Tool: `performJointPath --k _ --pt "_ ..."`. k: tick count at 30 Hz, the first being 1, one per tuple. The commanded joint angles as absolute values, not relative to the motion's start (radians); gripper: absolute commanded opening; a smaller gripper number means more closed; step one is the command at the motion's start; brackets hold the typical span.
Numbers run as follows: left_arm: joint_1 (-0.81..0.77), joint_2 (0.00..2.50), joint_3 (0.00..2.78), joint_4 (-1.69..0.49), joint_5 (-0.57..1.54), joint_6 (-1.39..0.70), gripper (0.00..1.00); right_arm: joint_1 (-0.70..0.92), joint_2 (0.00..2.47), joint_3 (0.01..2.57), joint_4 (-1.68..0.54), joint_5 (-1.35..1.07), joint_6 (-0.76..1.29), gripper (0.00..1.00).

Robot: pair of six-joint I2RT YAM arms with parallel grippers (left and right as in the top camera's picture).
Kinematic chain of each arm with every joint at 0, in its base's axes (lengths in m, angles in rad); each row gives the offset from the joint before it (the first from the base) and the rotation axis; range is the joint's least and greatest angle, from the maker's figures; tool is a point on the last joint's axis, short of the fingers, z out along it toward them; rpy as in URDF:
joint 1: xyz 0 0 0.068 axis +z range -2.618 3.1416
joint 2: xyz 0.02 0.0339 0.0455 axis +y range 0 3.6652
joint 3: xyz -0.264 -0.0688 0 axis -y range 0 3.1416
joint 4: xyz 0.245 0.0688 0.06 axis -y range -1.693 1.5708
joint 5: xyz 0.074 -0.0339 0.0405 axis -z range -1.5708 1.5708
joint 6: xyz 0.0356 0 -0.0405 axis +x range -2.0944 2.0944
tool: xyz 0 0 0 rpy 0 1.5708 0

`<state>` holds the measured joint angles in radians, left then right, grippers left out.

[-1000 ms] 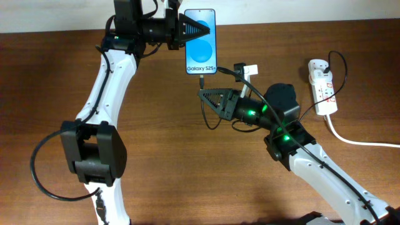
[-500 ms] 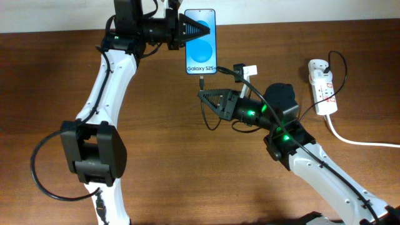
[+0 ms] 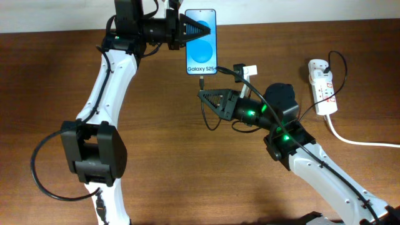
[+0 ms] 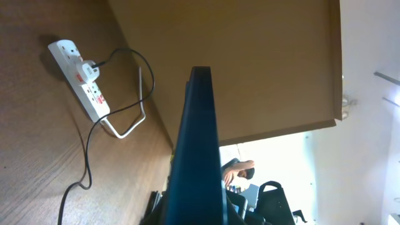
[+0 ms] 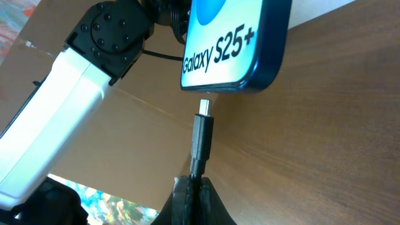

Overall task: Plug charger to phone and switch on socket
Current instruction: 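Align the plug tip under the phone's charging port, then push the USB-C plug up into the phone's port with the right gripper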

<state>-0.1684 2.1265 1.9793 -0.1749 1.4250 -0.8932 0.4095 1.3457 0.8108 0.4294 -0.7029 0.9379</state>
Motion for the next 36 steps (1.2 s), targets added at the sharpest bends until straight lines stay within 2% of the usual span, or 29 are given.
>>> performJointPath --k 1,36 --pt "-0.172 2.134 1.99 -0.173 1.452 -0.873 0.0 0.412 1.348 0.81 0.435 -0.69 0.921 0.04" --pt "-0.187 2.134 1.99 -0.176 1.473 -0.873 0.0 0.41 1.348 0.81 0.46 -0.668 0.921 0.04"
